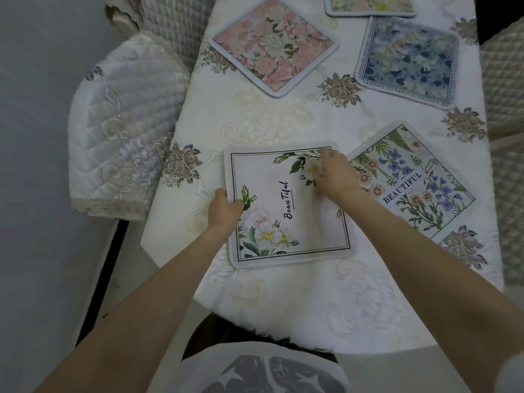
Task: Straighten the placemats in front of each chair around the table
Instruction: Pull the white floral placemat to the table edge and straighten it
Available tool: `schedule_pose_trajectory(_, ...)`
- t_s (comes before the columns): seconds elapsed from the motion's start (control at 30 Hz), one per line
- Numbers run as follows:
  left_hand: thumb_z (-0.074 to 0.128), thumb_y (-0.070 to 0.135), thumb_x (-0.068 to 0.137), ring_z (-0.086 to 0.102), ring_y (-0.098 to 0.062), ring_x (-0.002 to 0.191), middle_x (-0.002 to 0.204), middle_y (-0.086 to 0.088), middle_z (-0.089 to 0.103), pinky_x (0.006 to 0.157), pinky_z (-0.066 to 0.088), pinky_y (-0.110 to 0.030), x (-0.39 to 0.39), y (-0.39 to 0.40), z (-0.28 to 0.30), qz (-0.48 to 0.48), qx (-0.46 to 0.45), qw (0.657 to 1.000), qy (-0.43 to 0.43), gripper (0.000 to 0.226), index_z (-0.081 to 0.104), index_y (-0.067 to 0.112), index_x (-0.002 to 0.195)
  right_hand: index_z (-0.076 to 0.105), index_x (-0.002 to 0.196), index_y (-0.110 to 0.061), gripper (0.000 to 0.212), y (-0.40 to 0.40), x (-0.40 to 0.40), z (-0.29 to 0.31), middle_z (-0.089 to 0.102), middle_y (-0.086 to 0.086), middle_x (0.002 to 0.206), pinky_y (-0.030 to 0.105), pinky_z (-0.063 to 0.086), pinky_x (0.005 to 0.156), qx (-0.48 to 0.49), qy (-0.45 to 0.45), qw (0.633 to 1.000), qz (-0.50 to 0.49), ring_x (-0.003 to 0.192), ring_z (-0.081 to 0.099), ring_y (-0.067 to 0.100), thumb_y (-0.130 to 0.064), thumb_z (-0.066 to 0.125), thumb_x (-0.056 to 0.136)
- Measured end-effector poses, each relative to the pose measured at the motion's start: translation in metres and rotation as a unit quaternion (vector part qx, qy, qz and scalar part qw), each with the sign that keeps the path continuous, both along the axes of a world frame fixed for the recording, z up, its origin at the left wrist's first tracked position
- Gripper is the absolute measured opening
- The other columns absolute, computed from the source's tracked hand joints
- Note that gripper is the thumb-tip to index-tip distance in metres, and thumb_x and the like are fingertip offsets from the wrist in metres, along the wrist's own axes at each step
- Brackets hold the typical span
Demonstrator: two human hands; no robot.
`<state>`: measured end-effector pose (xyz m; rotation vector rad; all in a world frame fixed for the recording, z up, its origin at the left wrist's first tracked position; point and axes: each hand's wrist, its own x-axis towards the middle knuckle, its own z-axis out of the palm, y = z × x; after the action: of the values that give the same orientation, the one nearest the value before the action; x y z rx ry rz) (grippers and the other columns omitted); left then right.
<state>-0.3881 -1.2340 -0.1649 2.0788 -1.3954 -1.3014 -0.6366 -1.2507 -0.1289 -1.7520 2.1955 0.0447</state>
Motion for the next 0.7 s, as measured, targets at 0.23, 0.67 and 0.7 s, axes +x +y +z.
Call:
schedule_pose_trajectory(0.23,0.052,0.010,0.089,0.033,-0.012,0.055,0.064,0.002,0.037,0.051,0.026,-0.029,0.011,0.028,-0.007,-0.022,-0.039,0.999,-0.008,0.014,0.039,0.009,0.085,0.033,0.140,-0.012,0.051,-0.059,0.036,-0.014,0.040,0.013,0.143,0.046,0.039,0.100,0.080,-0.008,0.980,0.182,0.129,0.037,0.033,-0.019,0.045,0.091)
schedule_pose_trajectory(0.67,0.064,0.021,0.085,0.045,-0.008,0.055,0.062,0.005,0.050,0.050,0.033,-0.020,0.013,0.014,-0.012,0.034,-0.015,0.999,0.035,0.018,0.050,0.013,0.077,0.050,0.111,-0.016,0.031,-0.088,0.009,-0.015,0.058,0.006,0.098,0.032,0.038,0.069,0.064,-0.120,0.981,0.139,0.087,0.052,0.027,0.002,0.040,0.088)
schedule_pose_trajectory(0.7,0.066,0.023,0.083,0.047,-0.009,0.054,0.061,0.004,0.052,0.050,0.034,-0.018,0.014,0.014,-0.012,0.055,-0.001,0.997,0.053,0.021,0.051,0.012,0.073,0.051,0.109,-0.016,0.028,-0.088,0.004,-0.014,0.055,0.004,0.093,0.031,0.035,0.068,0.050,-0.131,0.982,0.122,0.084,0.049,0.025,0.000,0.040,0.089)
